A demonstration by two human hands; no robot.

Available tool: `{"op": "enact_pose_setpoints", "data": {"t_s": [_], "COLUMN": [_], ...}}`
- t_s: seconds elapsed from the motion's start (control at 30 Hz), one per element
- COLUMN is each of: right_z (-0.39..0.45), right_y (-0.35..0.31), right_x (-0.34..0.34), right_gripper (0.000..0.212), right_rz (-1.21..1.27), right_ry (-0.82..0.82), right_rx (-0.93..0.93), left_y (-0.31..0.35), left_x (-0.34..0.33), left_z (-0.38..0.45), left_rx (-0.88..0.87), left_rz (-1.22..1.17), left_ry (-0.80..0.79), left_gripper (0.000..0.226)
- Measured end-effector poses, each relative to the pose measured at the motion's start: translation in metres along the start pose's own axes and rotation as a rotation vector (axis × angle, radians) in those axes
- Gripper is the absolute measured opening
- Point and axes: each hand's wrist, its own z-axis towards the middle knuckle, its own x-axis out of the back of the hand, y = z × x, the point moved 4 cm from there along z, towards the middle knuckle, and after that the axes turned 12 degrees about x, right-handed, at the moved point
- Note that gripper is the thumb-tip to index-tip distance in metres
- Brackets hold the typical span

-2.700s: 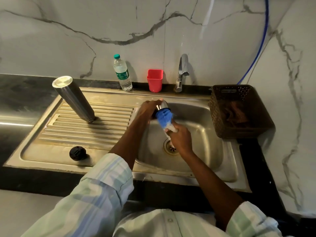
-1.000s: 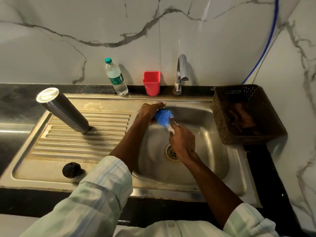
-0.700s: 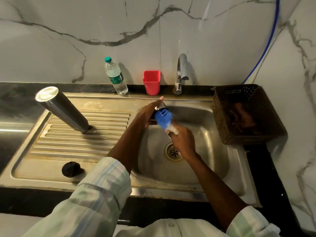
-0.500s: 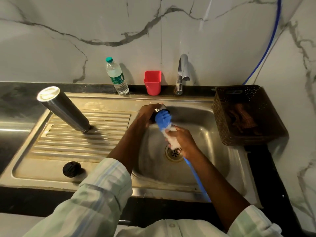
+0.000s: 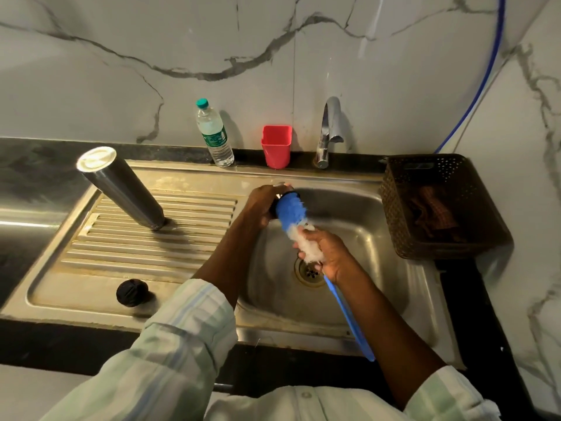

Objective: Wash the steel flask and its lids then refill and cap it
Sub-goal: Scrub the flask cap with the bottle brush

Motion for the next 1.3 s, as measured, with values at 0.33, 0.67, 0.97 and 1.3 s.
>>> {"op": "enact_pose_setpoints", "data": {"t_s": [0.33, 0.67, 0.97, 1.3], "right_z": [-0.014, -0.022, -0.041, -0.046], "right_y": [0.009, 0.030, 0.058, 0.067], "right_x": [0.001, -0.054, -0.117, -0.158], "right_gripper": [0.018, 0.016, 0.023, 0.026], "right_rz": [-0.032, -0.150, -0.269, -0.237], "right_ry": [-0.051, -0.082, -0.093, 0.010], "right_rx": [-0.017, 0.057, 0.093, 0.173], "left_y": [-0.027, -0.082, -0.101, -0.105], "left_x": [0.048, 0.132, 0.196, 0.211], "left_z": [-0.018, -0.072, -0.104, -0.105], "left_rx": [-0.145, -0.324, -0.441, -0.490], "left_rz": [-0.275, -0.322, 0.456, 0.538], "left_ry": [0.121, 0.442, 0.833, 0.678], "left_gripper": [0.037, 0.052, 0.055, 0.059]}}
